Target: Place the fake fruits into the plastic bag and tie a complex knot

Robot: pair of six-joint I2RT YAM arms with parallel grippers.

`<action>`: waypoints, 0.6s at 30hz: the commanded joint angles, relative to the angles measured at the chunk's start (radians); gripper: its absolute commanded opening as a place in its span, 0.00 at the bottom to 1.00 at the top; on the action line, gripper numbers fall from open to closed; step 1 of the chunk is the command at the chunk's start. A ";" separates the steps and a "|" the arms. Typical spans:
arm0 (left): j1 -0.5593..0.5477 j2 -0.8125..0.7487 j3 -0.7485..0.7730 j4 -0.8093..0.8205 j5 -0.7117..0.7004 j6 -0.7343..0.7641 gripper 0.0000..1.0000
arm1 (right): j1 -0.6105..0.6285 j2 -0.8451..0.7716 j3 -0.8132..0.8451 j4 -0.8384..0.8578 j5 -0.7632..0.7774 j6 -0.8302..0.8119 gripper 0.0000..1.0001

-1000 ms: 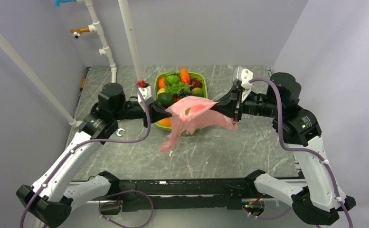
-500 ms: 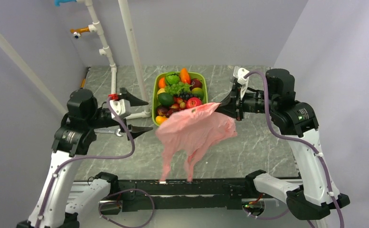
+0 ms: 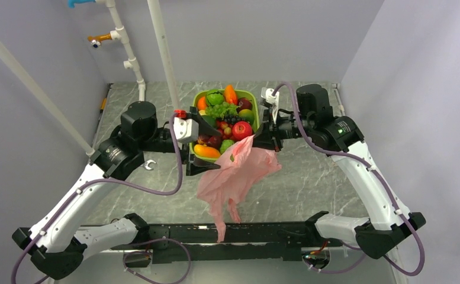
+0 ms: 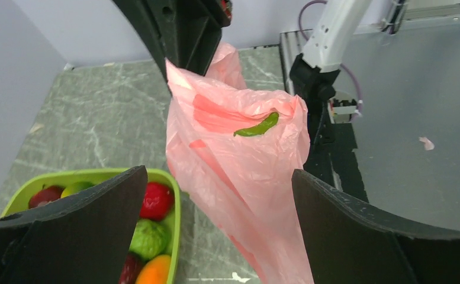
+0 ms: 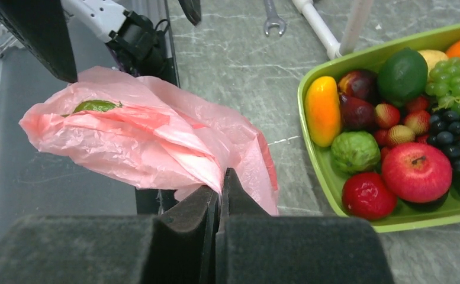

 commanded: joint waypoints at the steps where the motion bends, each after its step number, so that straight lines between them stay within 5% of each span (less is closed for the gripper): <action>1: 0.028 -0.083 -0.040 0.047 -0.120 -0.060 0.99 | 0.002 -0.002 -0.020 0.054 0.072 0.045 0.00; 7: 0.029 -0.139 -0.125 0.074 -0.089 -0.093 0.99 | 0.002 0.028 -0.073 0.116 0.113 0.090 0.00; 17: -0.135 0.070 -0.084 0.081 -0.568 -0.043 0.99 | 0.071 0.056 -0.083 0.170 -0.033 0.034 0.00; 18: -0.131 0.080 -0.077 0.064 -0.576 -0.052 0.92 | 0.071 0.052 -0.088 0.163 -0.029 0.028 0.00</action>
